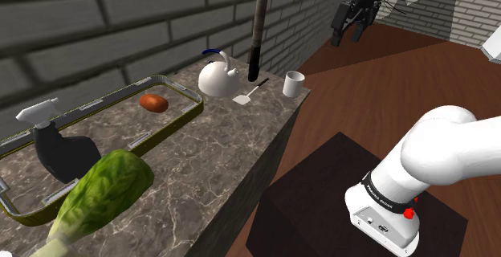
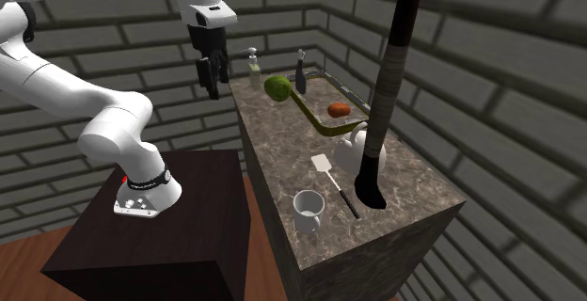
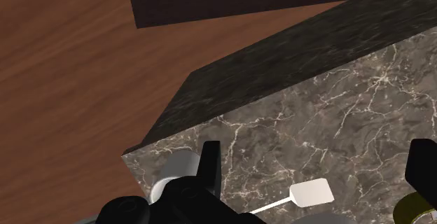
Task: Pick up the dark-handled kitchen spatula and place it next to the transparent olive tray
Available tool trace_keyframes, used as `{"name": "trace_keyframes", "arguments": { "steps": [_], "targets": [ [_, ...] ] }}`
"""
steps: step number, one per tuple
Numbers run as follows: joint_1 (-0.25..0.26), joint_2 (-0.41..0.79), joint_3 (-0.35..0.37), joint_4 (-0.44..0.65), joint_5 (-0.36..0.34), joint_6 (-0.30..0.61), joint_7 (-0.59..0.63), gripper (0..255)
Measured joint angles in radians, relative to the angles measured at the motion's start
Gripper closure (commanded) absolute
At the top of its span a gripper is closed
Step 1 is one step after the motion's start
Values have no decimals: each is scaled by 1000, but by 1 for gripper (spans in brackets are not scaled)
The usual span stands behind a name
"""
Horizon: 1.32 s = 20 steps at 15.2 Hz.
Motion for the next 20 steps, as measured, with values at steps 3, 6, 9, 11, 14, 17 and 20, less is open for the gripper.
{"name": "trace_keyframes", "arguments": {
  "steps": [3, 6, 9, 11, 14, 17, 20],
  "targets": [
    [-8, 23, 17, -20, 11, 42, 44, 0],
    [-26, 86, 52, -35, 30, 122, 141, 0],
    [-42, 172, 95, -49, 51, 224, 254, 0],
    [-55, 217, 118, -62, 58, 284, 324, 0],
    [-80, 334, 148, -27, 60, 370, 427, 0],
    [-100, 450, 180, 4, 54, 456, 541, 0],
    [-120, 556, 201, 31, 39, 534, 650, 0]
  ]
}}
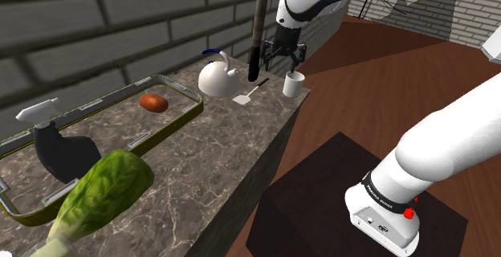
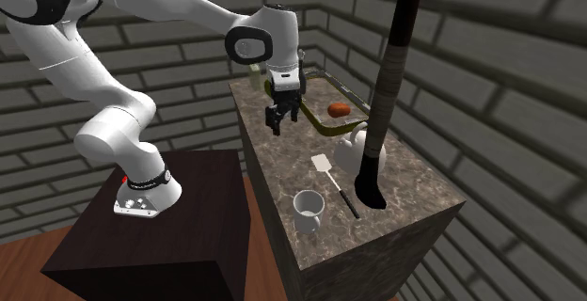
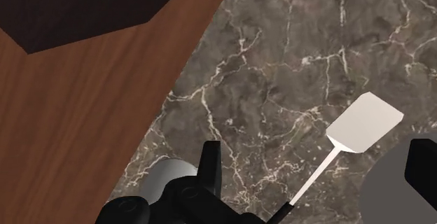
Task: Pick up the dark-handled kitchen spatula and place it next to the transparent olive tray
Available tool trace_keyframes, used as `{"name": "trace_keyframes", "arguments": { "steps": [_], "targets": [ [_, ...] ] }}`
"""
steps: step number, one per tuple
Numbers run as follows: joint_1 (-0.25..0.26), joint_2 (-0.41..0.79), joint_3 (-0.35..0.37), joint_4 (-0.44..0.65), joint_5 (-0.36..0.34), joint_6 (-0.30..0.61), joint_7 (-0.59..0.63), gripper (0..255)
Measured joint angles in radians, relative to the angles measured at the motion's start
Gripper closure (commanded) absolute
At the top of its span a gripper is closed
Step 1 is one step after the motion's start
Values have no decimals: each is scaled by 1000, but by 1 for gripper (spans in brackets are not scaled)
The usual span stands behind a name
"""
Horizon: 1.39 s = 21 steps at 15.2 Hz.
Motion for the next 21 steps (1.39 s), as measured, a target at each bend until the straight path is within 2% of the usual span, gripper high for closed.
{"name": "trace_keyframes", "arguments": {
  "steps": [6, 14, 18, 21],
  "targets": [
    [-27, 228, 16, 113, -56, 112, 222, 0],
    [-30, 536, -31, 328, -128, 201, 480, 0],
    [-22, 672, -65, 445, -139, 217, 579, 0],
    [-22, 704, -73, 458, -142, 238, 592, 0]
  ]
}}
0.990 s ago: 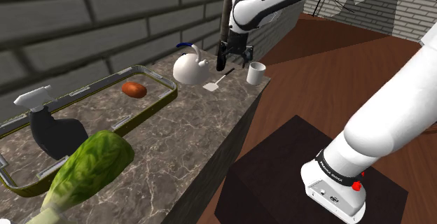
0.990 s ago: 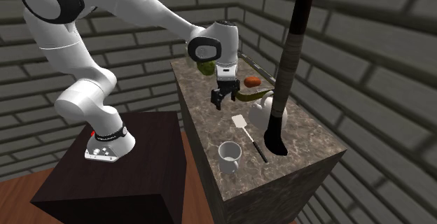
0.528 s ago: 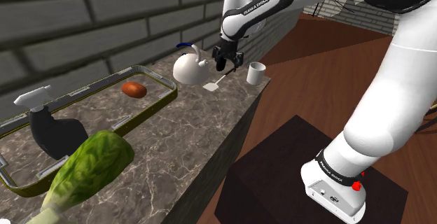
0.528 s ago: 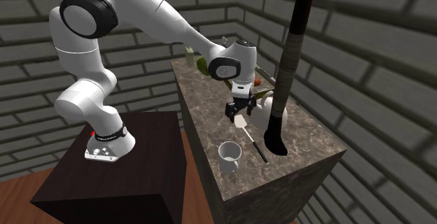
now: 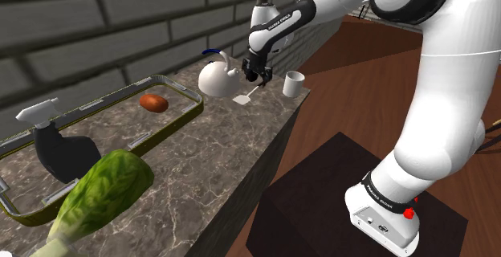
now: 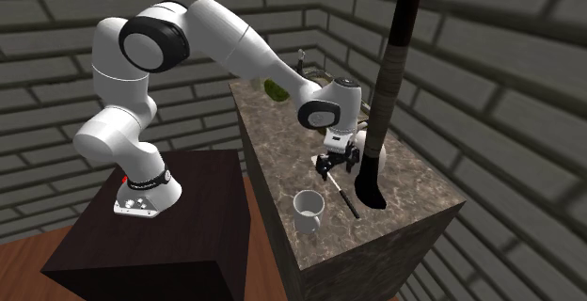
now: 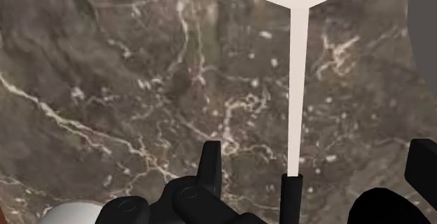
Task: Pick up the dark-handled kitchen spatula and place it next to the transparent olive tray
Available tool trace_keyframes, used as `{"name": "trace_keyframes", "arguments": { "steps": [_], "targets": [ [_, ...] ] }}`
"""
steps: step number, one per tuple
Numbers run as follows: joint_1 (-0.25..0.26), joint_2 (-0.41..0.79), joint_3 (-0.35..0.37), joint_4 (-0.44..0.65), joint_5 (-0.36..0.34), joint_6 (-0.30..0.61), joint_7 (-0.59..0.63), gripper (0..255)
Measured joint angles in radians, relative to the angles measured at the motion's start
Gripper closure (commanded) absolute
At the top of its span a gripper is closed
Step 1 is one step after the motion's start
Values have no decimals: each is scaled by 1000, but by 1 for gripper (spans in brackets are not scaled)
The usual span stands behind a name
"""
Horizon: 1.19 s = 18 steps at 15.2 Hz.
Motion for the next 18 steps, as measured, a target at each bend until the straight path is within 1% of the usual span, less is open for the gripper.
{"name": "trace_keyframes", "arguments": {
  "steps": [5, 11, 12, 18],
  "targets": [
    [0, 44, -6, -5, -8, 49, 6, 0],
    [1, 51, -7, -4, -9, 54, 7, 0],
    [1, 51, -7, -4, -9, 54, 7, 255],
    [1, 51, -7, -4, -9, 54, 7, 255]
  ]
}}
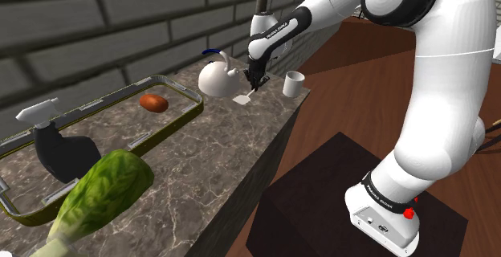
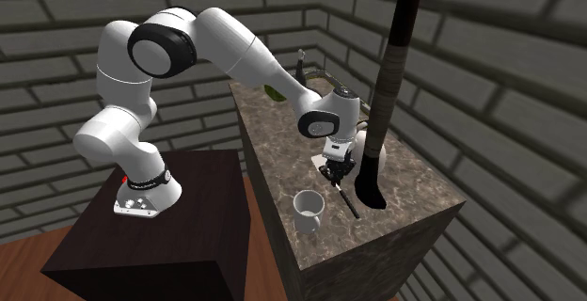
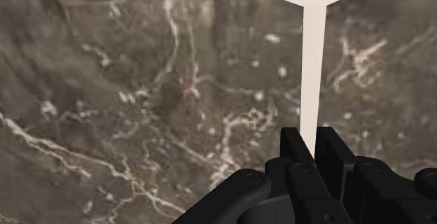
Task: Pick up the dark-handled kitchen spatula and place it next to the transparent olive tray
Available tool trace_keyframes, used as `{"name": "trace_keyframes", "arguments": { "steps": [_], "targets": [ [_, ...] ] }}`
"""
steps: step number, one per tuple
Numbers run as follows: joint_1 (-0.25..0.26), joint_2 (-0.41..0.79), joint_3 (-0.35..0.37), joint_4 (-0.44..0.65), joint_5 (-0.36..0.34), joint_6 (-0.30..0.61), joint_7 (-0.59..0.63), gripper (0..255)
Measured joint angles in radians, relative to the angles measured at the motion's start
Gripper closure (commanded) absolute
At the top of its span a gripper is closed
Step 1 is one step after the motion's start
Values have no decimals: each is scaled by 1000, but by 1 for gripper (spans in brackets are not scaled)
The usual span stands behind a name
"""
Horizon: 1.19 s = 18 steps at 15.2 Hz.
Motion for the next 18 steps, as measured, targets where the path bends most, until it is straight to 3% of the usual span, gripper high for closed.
{"name": "trace_keyframes", "arguments": {
  "steps": [5, 18],
  "targets": [
    [-1, -5, 0, 0, 1, -4, -1, 255],
    [-7, -110, 12, 22, 22, -130, -20, 255]
  ]
}}
